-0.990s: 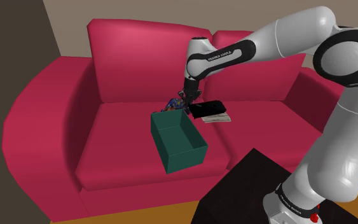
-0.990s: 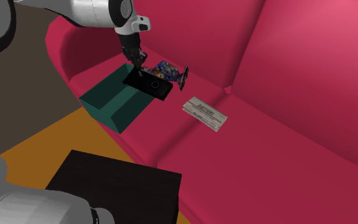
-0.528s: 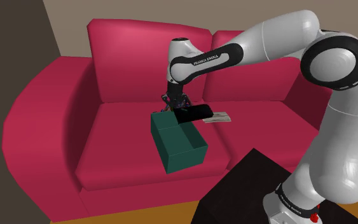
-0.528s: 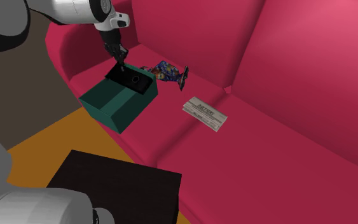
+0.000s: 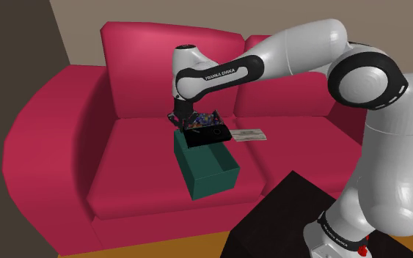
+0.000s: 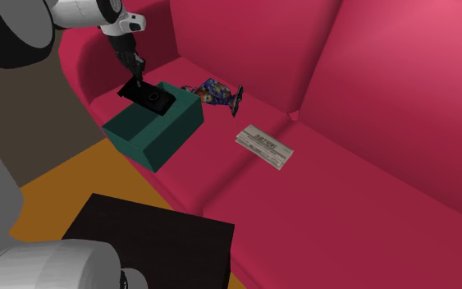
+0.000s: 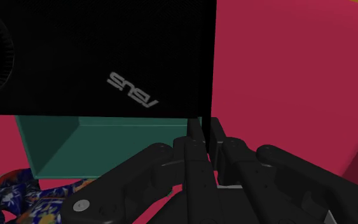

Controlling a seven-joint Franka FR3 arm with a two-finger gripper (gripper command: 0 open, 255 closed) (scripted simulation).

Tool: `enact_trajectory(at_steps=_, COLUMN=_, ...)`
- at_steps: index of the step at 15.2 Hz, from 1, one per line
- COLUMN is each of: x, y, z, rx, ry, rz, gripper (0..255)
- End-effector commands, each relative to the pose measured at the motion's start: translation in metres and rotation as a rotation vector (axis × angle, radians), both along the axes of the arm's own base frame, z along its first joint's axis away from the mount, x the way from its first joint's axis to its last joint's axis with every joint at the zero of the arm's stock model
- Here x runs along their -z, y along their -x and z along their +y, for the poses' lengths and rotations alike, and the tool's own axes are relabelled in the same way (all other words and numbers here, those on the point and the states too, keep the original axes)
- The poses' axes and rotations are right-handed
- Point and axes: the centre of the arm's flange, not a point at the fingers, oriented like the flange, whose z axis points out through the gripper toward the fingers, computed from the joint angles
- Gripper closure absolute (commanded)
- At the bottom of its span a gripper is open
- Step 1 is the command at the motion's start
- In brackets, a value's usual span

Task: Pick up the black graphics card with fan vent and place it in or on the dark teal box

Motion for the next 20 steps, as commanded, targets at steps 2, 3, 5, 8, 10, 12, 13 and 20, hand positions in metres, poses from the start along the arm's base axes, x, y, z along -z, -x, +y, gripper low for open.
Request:
enact_trajectory(at_steps=2, x=0.015, y=-0.002, z=0.004, rx=0.001, ry=0.000, rz=-0.001, gripper=255)
enact_trajectory(at_steps=3, x=0.020, y=-0.002, z=0.004, rx=0.001, ry=0.000, rz=-0.001, gripper=255)
enact_trajectory(at_steps=5, x=0.031, y=-0.002, z=0.004, rx=0.001, ry=0.000, rz=-0.001, gripper=255)
enact_trajectory(at_steps=8, x=0.047, y=-0.002, z=0.004, rx=0.001, ry=0.000, rz=-0.001, gripper=255)
enact_trajectory(at_steps=10, x=0.057, y=-0.002, z=0.004, rx=0.001, ry=0.000, rz=-0.001, gripper=255)
enact_trajectory(at_steps=12, x=0.067, y=-0.002, z=0.004, rx=0.001, ry=0.000, rz=-0.001, gripper=255)
enact_trajectory(at_steps=13, x=0.067, y=-0.002, z=0.004, rx=0.001, ry=0.000, rz=-0.001, gripper=255)
enact_trajectory(at_steps=20, x=0.067, y=-0.002, z=0.004, rx=0.001, ry=0.000, rz=-0.001, gripper=255)
